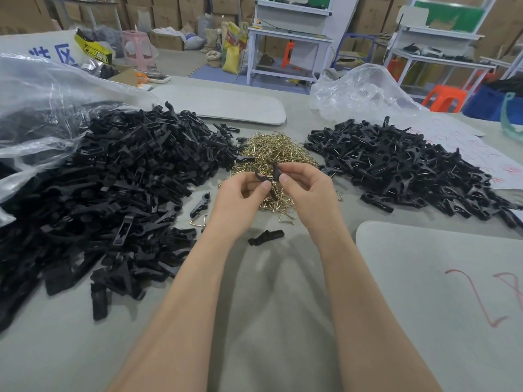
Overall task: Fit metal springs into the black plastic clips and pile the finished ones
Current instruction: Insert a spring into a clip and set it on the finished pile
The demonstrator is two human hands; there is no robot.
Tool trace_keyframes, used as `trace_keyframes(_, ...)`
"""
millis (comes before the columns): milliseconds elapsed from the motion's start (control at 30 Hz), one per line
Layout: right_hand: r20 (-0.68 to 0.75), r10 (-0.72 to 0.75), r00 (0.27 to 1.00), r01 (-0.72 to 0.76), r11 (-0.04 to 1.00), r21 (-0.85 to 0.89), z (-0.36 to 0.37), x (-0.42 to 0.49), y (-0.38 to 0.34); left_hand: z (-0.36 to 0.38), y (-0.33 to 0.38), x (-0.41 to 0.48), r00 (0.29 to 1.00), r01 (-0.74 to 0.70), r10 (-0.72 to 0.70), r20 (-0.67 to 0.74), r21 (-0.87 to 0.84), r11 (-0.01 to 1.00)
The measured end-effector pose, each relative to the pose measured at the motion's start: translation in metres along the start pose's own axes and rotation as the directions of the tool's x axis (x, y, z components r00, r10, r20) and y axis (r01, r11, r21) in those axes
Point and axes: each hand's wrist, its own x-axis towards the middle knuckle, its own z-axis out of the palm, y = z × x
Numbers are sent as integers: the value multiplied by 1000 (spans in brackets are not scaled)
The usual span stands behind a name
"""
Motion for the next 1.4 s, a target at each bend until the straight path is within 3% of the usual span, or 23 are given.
trace_keyframes(1400,-58,41,997,-38,998,57,3,-2,-2,-2,-3,-1,997,26,-15,79,-128,991)
